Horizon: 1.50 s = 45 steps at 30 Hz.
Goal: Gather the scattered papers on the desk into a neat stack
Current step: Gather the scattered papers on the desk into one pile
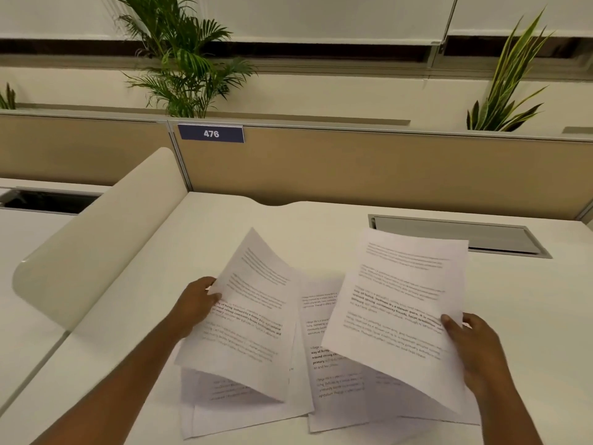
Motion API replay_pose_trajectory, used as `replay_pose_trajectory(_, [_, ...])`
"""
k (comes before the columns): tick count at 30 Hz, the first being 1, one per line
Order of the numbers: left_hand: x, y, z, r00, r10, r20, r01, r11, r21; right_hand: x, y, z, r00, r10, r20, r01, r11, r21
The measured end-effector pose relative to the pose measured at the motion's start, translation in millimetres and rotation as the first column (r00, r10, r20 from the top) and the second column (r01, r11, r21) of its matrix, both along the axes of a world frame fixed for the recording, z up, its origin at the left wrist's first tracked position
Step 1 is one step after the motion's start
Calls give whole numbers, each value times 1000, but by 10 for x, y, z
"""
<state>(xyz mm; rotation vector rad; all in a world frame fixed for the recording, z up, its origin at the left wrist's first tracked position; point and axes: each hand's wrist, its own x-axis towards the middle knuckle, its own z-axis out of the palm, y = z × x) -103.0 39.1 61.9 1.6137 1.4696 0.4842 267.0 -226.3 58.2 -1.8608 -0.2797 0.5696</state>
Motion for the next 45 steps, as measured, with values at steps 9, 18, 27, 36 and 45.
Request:
replay_pose_trajectory(9, [230, -621, 126, 913, 125, 389, -35, 972, -231, -810, 394, 62, 972, 230, -39, -228, 972, 55])
replay_pose_trajectory(18, [455, -1066, 68, 865, 78, 497, 87, 950, -300, -909, 373, -164, 919, 283, -274, -289, 957, 21])
replay_pose_trajectory(27, [503, -1168, -188, 925, 138, 354, -12, 942, -336, -853, 170, -207, 923, 349, -161, -354, 935, -7])
replay_pose_trajectory(36, [-103, -727, -561, 748, 432, -503, -472, 880, 53, -722, 85, -240, 966, 243, -84, -245, 970, -3])
replay_pose_trajectory(45, [-260, -627, -755, 892, 414, -182, -438, 891, -120, -686, 51, -284, 970, 235, -70, -234, 972, 21])
